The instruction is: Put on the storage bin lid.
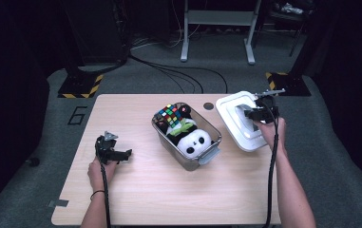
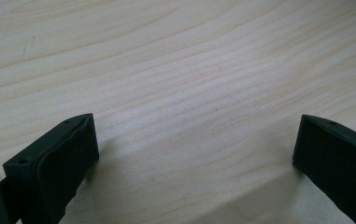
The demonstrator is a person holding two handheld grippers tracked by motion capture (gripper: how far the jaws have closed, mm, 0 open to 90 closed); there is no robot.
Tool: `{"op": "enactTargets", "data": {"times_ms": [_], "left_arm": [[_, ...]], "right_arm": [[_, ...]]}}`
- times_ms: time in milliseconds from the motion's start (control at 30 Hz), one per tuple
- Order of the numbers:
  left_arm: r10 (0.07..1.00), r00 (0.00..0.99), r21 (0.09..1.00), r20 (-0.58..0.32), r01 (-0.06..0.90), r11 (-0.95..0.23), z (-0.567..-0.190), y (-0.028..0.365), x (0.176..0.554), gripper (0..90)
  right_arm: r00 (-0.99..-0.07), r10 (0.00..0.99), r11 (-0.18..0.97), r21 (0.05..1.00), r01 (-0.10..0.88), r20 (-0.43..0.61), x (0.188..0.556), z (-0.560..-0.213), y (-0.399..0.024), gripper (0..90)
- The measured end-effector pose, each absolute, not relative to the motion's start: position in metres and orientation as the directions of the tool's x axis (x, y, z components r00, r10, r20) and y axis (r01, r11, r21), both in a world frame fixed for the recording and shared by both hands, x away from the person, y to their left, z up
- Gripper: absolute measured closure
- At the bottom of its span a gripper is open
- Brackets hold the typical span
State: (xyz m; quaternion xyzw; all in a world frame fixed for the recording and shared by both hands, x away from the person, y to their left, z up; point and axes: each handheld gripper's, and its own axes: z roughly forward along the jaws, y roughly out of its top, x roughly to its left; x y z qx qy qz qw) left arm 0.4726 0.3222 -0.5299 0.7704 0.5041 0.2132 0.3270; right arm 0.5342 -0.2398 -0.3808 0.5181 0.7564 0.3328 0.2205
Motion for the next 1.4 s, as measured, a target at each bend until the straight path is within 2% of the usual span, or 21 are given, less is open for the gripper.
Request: {"op": "enactTargets", "data": {"times_ms": [567, 1400], "left_arm": [[0.916, 0.401, 0.719, -0.001, 0.637, -0.278, -0.53, 0.322, 0.473, 0.0], [0.916, 0.4, 0.719, -0.001, 0.637, -0.278, -0.53, 0.322, 0.472, 0.1]], "right_arm": [[-0.468, 0.883, 0.289, 0.751, 0.593, 0.03, 0.525, -0.334, -0.199, 66.9], [-0.612, 0.788, 0.334, 0.784, 0.522, 0.071, 0.508, -0.309, -0.131, 66.9]]}}
